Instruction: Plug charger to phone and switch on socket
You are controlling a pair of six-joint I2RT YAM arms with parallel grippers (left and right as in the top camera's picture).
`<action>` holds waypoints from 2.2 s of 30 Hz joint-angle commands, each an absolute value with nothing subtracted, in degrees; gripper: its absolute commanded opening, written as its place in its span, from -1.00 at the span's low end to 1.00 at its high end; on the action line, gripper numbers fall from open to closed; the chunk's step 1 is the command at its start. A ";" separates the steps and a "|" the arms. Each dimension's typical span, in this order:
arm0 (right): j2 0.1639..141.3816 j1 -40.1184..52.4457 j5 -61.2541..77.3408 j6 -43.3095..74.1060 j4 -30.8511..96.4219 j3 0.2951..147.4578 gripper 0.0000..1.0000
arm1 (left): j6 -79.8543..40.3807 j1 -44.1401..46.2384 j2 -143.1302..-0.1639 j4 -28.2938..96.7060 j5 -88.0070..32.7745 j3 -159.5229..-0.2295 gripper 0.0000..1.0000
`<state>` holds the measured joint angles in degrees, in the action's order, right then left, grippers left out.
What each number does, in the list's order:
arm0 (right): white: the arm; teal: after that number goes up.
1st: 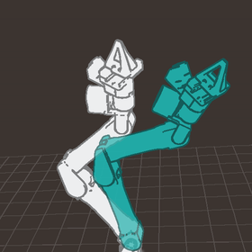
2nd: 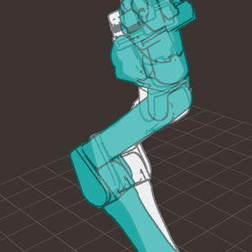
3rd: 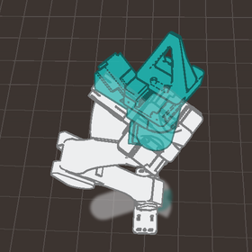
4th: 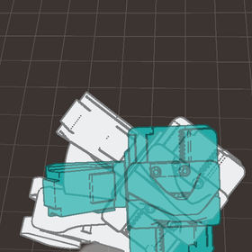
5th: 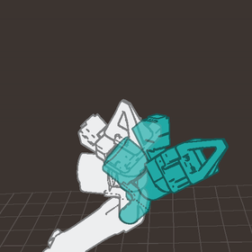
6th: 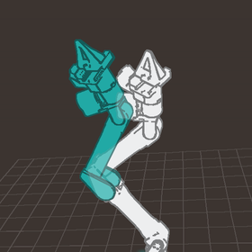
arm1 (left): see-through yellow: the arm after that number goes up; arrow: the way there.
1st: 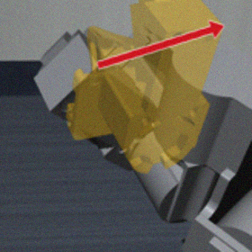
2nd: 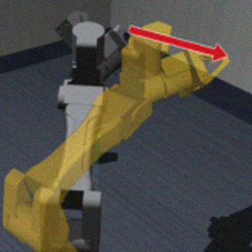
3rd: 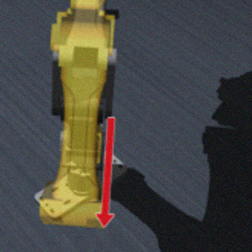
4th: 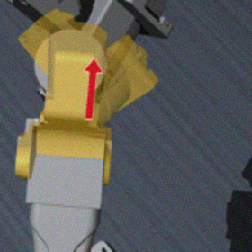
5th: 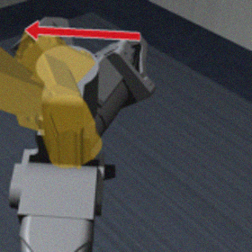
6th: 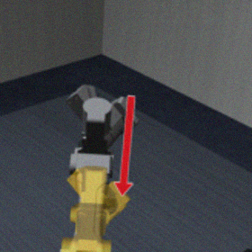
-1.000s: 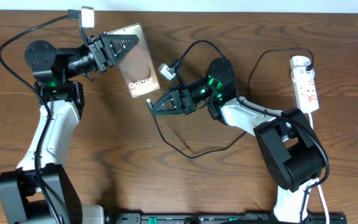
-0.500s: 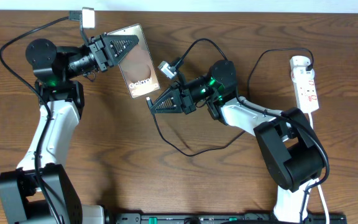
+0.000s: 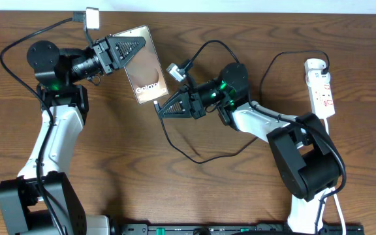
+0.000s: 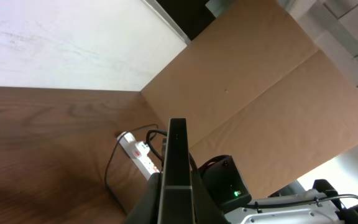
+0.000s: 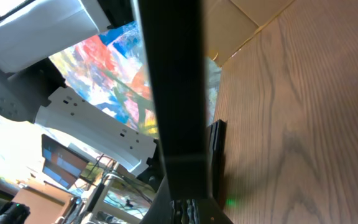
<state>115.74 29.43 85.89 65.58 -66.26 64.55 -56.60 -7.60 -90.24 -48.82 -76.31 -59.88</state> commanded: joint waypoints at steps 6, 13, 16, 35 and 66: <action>115.39 28.49 84.99 66.19 -66.46 64.95 -0.98 | -57.69 -7.62 -90.04 -49.34 -75.85 -60.20 -0.86; 115.39 28.67 84.99 66.19 -66.46 64.95 -0.98 | -57.45 -7.62 -90.04 -49.34 -75.79 -60.20 -0.86; 115.39 28.99 84.88 66.19 -66.46 64.95 -0.98 | -57.45 -7.62 -90.04 -49.34 -75.79 -60.20 -0.86; 115.39 29.78 84.14 66.19 -66.46 64.95 -0.98 | -57.04 -7.62 -90.04 -49.34 -75.55 -60.20 -0.86; 115.39 30.00 83.53 66.17 -66.46 64.95 -0.98 | -53.82 -6.46 -90.04 -49.34 -75.13 -60.20 -0.86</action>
<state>115.74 29.17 84.86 65.76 -66.26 64.55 -55.22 -6.68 -90.24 -48.84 -75.42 -59.88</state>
